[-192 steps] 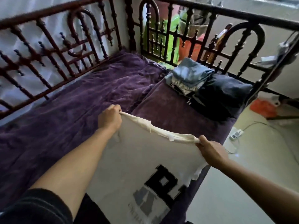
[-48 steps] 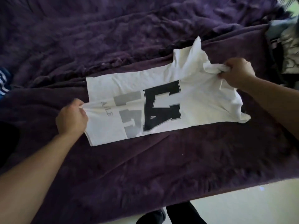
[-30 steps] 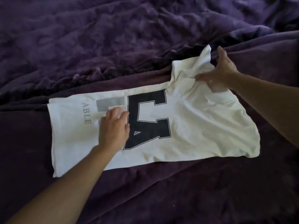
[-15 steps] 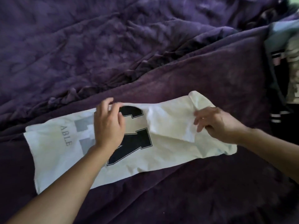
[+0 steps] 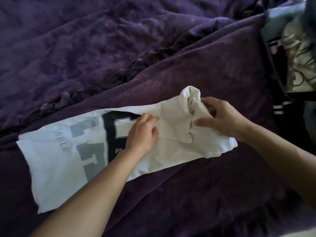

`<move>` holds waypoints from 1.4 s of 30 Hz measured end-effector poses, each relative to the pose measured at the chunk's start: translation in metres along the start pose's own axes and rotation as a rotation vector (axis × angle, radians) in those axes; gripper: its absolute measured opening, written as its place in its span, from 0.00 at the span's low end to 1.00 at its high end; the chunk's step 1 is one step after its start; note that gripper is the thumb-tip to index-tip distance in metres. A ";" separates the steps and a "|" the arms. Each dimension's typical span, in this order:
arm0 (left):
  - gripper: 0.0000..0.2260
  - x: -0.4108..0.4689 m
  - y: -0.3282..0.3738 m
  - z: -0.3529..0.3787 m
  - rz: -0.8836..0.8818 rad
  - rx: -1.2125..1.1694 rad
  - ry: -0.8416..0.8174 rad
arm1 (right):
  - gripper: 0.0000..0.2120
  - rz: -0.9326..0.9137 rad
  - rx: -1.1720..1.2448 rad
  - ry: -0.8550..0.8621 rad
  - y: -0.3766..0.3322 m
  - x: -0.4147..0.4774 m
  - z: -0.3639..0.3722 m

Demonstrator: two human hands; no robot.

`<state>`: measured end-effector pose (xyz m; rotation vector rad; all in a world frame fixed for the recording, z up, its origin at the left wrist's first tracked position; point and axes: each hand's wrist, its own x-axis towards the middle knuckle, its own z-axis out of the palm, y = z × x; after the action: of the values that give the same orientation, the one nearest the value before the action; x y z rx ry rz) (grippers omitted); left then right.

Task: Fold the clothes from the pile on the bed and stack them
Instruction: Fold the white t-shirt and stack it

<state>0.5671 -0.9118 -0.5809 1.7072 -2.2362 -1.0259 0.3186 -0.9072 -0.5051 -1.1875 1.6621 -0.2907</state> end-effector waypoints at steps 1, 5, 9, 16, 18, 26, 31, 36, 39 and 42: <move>0.14 -0.011 -0.007 -0.012 -0.045 -0.027 0.074 | 0.26 -0.026 -0.035 -0.028 -0.016 -0.006 0.007; 0.11 -0.065 -0.048 -0.052 -0.283 -0.090 0.242 | 0.33 -0.087 -0.248 -0.137 -0.073 -0.008 0.068; 0.11 -0.123 -0.085 -0.065 -0.508 -0.119 0.302 | 0.37 -0.032 -0.315 -0.276 -0.101 0.022 0.167; 0.14 -0.170 -0.078 -0.022 -0.328 0.061 0.263 | 0.21 -0.122 -0.137 -0.083 -0.072 0.053 0.215; 0.18 -0.166 -0.067 -0.001 -0.161 0.176 0.128 | 0.19 -0.106 -0.046 -0.039 -0.065 0.066 0.193; 0.16 -0.155 -0.065 0.016 -0.177 0.241 -0.085 | 0.13 -0.108 0.021 0.411 -0.066 0.084 0.119; 0.26 -0.131 -0.064 -0.002 0.013 0.327 0.129 | 0.30 0.214 0.166 0.271 -0.009 0.053 0.123; 0.29 -0.108 -0.102 -0.003 -0.052 0.418 -0.239 | 0.18 0.160 0.206 0.181 -0.011 0.046 0.137; 0.23 -0.118 -0.108 -0.007 -0.041 0.325 -0.191 | 0.15 0.057 0.154 0.238 -0.041 0.035 0.141; 0.19 -0.149 -0.116 -0.025 -0.120 0.165 -0.002 | 0.21 -0.025 0.143 0.240 -0.086 0.012 0.158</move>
<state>0.7229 -0.8023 -0.5890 1.9286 -2.3020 -0.8876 0.4978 -0.9044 -0.5242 -1.0994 1.8002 -0.5777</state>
